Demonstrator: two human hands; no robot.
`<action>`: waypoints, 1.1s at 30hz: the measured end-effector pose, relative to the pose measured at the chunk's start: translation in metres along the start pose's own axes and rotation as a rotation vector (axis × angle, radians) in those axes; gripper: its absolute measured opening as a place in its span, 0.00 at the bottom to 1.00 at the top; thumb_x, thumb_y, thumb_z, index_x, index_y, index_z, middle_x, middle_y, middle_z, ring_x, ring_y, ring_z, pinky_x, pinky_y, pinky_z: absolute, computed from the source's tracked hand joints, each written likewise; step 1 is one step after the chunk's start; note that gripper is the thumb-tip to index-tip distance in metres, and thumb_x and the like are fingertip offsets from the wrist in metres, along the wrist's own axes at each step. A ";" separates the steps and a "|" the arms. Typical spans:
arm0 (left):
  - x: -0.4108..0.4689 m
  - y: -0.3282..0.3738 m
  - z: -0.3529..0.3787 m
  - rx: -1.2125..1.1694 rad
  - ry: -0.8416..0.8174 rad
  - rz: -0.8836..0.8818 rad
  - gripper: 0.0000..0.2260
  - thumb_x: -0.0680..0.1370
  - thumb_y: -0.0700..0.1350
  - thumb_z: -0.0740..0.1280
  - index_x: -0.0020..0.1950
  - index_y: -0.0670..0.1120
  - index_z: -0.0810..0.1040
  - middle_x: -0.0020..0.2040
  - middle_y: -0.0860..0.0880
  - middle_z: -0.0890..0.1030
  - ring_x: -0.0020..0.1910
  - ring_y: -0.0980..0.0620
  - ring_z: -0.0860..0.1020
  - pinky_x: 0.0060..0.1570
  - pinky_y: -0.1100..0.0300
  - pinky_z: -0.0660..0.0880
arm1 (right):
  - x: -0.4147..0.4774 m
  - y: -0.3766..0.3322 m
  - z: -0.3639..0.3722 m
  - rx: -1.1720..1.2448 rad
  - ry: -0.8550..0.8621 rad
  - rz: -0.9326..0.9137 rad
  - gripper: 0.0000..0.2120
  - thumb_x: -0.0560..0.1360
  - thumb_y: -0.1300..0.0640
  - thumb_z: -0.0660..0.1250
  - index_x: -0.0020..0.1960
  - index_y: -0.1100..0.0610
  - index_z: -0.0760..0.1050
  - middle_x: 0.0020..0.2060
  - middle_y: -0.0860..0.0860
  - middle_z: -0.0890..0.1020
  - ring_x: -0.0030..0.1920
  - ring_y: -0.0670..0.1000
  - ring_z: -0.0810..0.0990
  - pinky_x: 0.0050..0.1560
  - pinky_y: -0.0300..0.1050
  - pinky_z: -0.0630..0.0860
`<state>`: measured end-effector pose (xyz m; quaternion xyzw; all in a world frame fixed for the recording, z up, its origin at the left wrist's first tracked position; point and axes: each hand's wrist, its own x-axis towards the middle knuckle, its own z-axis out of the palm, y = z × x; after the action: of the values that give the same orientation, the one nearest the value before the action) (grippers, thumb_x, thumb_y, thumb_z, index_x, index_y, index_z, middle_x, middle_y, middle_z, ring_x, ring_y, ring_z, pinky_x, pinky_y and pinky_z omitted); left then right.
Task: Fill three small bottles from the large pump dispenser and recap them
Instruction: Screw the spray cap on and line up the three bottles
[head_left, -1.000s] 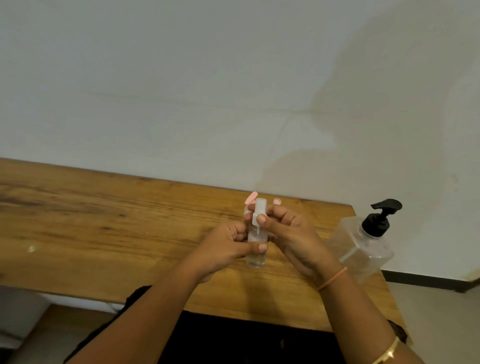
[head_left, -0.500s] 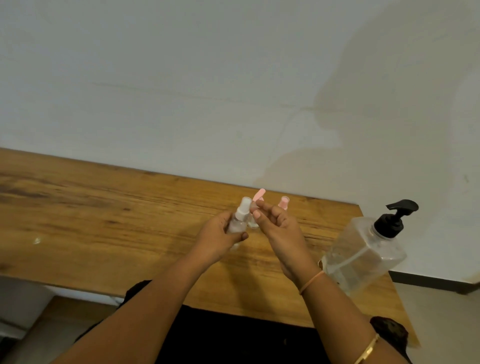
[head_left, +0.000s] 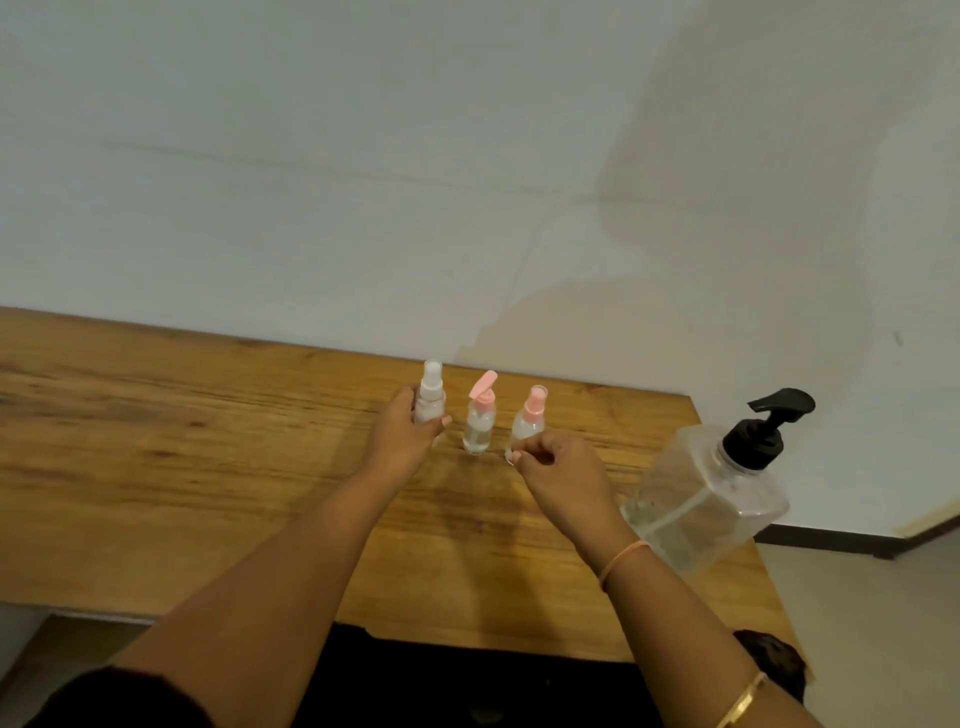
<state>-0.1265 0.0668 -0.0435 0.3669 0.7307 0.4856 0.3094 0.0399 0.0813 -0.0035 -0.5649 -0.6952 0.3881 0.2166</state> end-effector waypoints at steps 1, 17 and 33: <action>0.003 -0.002 0.003 0.008 -0.002 -0.001 0.18 0.75 0.40 0.69 0.64 0.44 0.71 0.56 0.50 0.76 0.55 0.50 0.74 0.52 0.56 0.70 | 0.002 0.001 0.000 -0.005 0.018 0.002 0.07 0.77 0.56 0.65 0.52 0.54 0.80 0.46 0.47 0.80 0.48 0.47 0.77 0.48 0.40 0.72; 0.009 -0.013 0.003 -0.030 -0.091 -0.045 0.33 0.71 0.38 0.73 0.73 0.46 0.62 0.68 0.47 0.71 0.64 0.48 0.71 0.58 0.56 0.68 | 0.015 0.015 0.003 0.153 0.169 0.097 0.24 0.72 0.59 0.71 0.66 0.54 0.67 0.61 0.52 0.74 0.58 0.51 0.74 0.56 0.48 0.74; 0.017 -0.010 0.023 0.061 -0.035 0.014 0.16 0.74 0.41 0.71 0.61 0.44 0.74 0.52 0.52 0.77 0.50 0.54 0.74 0.47 0.59 0.70 | 0.047 0.019 0.029 0.251 0.034 0.001 0.25 0.76 0.63 0.66 0.71 0.53 0.67 0.65 0.49 0.75 0.58 0.45 0.71 0.57 0.38 0.68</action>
<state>-0.1198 0.0897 -0.0624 0.3898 0.7368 0.4588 0.3075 0.0178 0.1184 -0.0425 -0.5403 -0.6370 0.4626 0.2974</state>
